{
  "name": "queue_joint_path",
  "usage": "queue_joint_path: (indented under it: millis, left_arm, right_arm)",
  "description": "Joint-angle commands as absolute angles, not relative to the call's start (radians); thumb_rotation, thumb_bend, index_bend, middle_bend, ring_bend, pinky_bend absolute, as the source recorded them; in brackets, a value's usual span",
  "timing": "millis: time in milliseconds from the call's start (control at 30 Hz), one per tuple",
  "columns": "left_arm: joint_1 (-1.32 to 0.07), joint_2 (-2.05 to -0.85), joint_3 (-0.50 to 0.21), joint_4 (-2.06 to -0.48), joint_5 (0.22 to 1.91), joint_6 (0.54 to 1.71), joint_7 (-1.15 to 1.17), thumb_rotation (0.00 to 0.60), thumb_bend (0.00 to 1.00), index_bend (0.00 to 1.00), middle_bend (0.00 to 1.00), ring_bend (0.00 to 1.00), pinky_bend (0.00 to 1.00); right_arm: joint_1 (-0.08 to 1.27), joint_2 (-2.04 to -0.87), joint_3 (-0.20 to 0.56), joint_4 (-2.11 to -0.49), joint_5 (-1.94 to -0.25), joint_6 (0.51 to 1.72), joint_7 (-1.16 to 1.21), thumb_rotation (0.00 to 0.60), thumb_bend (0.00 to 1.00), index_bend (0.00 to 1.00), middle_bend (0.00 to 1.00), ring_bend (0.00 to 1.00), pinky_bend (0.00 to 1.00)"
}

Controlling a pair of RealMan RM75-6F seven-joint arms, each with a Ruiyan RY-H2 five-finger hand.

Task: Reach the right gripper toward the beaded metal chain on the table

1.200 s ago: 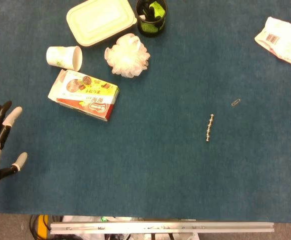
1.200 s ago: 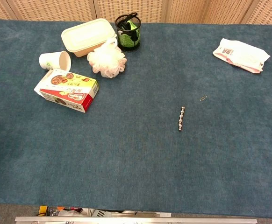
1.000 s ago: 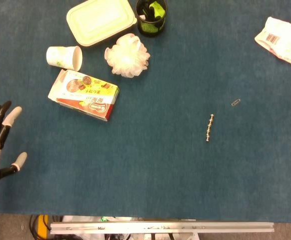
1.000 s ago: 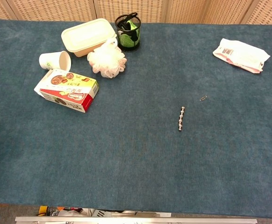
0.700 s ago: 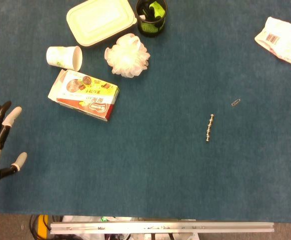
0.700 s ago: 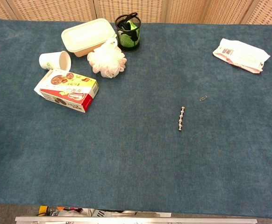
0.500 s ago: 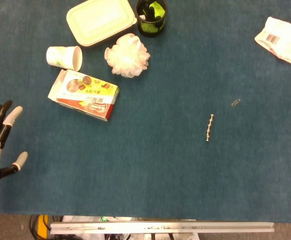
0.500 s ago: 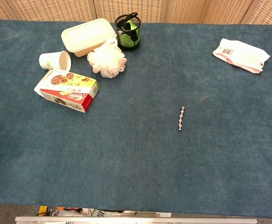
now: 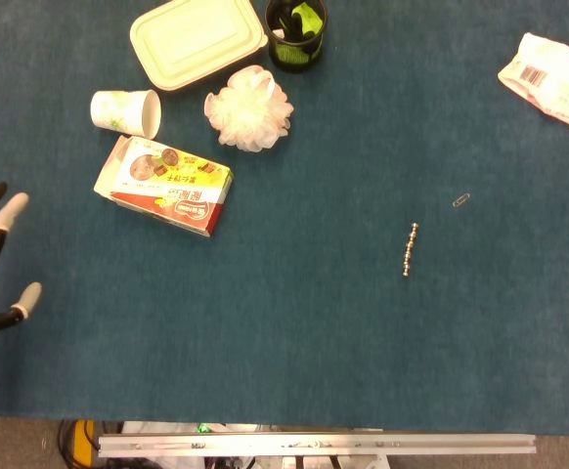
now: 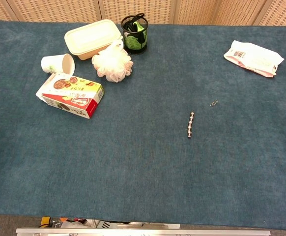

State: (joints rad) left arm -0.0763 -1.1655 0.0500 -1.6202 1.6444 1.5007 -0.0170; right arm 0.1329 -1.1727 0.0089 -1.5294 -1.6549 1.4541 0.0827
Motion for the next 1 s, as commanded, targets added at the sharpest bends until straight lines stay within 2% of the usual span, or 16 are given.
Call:
queue_joint_path:
  millis: [33,167,233,400,533,833,1000]
  left_arm:
    - [-0.071,-1.161,0.049,-1.615,1.635,1.504,-0.026,0.600,0.27,0.00,0.02,0.01,0.00]
    - [-0.062,-1.157,0.049,-1.606,1.624,1.512,-0.035,0.600,0.27,0.00,0.02,0.01,0.00]
    - [-0.060,-1.157,0.048,-1.604,1.617,1.510,-0.036,0.600,0.27,0.00,0.02,0.01,0.00]
    - [-0.059,-1.160,0.049,-1.601,1.611,1.504,-0.036,0.600,0.27,0.00,0.02,0.01,0.00]
    - [-0.058,-1.162,0.050,-1.597,1.613,1.505,-0.037,0.600,0.27,0.00,0.02,0.01,0.00]
    - [-0.054,-1.159,0.049,-1.594,1.608,1.507,-0.042,0.600,0.27,0.00,0.02,0.01,0.00]
    - [-0.048,-1.157,0.049,-1.589,1.600,1.510,-0.053,0.600,0.27,0.01,0.02,0.01,0.00]
  right_arm:
    - [0.159,-1.149,0.012,-1.562,-1.659,1.421,0.051,0.600,0.15,0.63,0.65,0.62,0.81]
    - [0.199,-1.122,0.006,-1.597,-1.696,1.377,0.020,0.600,0.15,0.63,0.65,0.64,0.81]
    - [0.224,-1.115,0.005,-1.608,-1.718,1.352,-0.012,0.600,0.14,0.62,0.67,0.68,0.81]
    - [0.294,-1.124,0.009,-1.624,-1.776,1.284,-0.089,0.600,0.13,0.58,0.84,0.87,0.95]
    - [0.354,-1.143,0.010,-1.625,-1.802,1.207,-0.148,0.600,0.12,0.55,0.92,0.96,1.00]
    - [0.494,-1.240,0.016,-1.587,-1.800,1.006,-0.241,0.600,0.12,0.55,0.95,1.00,1.00]
    - [0.543,-1.304,0.014,-1.548,-1.797,0.946,-0.285,0.600,0.12,0.55,0.95,1.00,1.00]
